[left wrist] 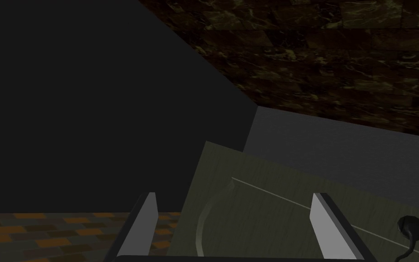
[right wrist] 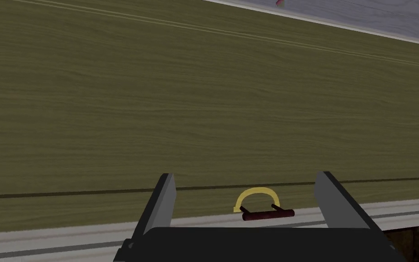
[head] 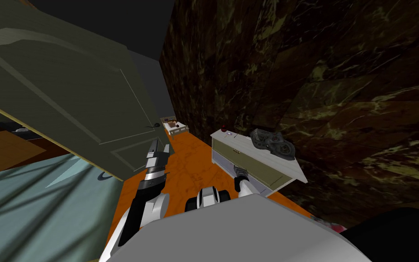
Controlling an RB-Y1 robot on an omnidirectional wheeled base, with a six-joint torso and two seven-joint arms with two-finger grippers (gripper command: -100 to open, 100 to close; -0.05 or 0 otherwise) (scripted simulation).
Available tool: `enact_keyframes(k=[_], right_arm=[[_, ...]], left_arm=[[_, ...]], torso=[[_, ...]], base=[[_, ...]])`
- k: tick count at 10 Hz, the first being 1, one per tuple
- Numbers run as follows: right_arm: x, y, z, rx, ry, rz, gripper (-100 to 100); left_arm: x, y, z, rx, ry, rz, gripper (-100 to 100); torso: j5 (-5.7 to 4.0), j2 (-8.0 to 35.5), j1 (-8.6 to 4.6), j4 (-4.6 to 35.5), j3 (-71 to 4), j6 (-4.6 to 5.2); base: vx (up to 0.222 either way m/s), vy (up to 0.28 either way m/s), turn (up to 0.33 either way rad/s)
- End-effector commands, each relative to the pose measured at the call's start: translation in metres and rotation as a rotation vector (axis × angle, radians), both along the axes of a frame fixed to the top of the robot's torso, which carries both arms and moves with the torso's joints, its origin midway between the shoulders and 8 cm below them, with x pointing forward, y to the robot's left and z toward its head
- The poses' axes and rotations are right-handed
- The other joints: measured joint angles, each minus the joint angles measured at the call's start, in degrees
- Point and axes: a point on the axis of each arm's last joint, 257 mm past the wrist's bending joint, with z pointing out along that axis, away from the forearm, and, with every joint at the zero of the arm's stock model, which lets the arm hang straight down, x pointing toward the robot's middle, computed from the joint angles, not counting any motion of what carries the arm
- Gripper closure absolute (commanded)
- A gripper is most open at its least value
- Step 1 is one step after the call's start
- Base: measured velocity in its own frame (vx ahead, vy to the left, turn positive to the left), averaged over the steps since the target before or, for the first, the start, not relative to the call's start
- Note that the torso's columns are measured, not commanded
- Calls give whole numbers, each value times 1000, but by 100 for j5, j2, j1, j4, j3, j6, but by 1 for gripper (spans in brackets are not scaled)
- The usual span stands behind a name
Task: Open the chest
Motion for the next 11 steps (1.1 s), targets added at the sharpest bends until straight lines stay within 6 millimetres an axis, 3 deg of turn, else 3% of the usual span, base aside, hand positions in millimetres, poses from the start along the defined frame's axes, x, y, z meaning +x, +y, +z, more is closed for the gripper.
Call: enact_keyframes(k=[1, 4, 11], right_arm=[[-11, -12, -8, -67, 42, -26, -100], [-32, -33, -21, -205, 134, -62, -100], [-68, -68, -19, -480, 257, -119, -100]], left_arm=[[0, 0, 0, 0, 0, 0, 0], [0, 0, 0, 0, 0, 0, 0], [0, 0, 0, 0, 0, 0, 0]], torso=[[1, -4, -2, -2, -4, 2], [2, -5, 4, -3, -5, 2], [2, -2, 2, -1, -3, 2]], base=[[25, 3, -4], [62, 23, 63], [64, 11, 32]])
